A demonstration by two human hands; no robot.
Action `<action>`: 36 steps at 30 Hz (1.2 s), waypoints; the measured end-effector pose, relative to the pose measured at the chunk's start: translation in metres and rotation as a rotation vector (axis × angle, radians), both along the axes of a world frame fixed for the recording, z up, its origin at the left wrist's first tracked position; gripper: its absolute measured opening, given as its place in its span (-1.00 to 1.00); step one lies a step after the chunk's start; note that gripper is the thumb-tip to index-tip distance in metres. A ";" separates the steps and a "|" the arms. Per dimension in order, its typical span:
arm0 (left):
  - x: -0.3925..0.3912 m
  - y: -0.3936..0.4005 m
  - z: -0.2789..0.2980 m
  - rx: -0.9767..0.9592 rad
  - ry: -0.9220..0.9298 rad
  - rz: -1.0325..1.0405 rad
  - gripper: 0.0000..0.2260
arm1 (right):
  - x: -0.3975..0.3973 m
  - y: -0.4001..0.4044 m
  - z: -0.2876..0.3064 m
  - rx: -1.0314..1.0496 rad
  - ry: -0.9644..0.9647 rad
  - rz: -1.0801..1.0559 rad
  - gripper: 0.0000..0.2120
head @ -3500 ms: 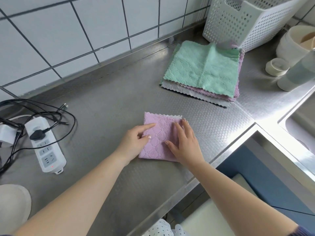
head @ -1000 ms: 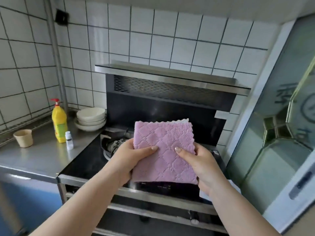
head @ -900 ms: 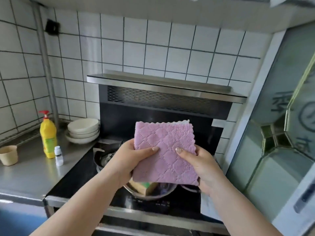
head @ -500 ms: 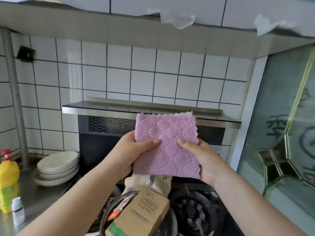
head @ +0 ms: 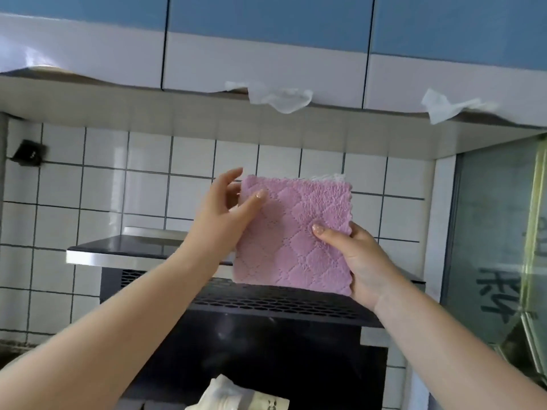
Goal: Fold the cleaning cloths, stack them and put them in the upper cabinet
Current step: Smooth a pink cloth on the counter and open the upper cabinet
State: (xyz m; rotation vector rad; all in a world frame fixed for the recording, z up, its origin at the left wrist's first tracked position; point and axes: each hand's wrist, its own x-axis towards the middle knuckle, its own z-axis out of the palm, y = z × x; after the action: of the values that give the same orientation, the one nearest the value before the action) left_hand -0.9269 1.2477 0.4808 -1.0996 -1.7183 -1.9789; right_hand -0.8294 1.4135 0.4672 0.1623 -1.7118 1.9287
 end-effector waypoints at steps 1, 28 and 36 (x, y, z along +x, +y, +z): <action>-0.006 0.006 0.017 0.016 0.153 0.117 -0.54 | -0.003 0.006 0.010 0.014 0.022 -0.001 -0.74; -0.059 0.046 0.181 -0.528 0.873 1.123 -0.57 | -0.040 0.038 0.088 0.055 0.132 -0.083 -0.76; -0.033 -0.034 0.173 -0.073 0.857 0.874 -0.67 | -0.055 -0.016 0.099 0.053 0.161 -0.044 -0.75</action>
State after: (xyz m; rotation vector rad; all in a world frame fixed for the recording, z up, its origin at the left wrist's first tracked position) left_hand -0.9601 1.2135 0.6537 -0.8006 -1.3942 -0.7498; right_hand -0.8842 1.3975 0.5660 0.2889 -1.6473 1.7885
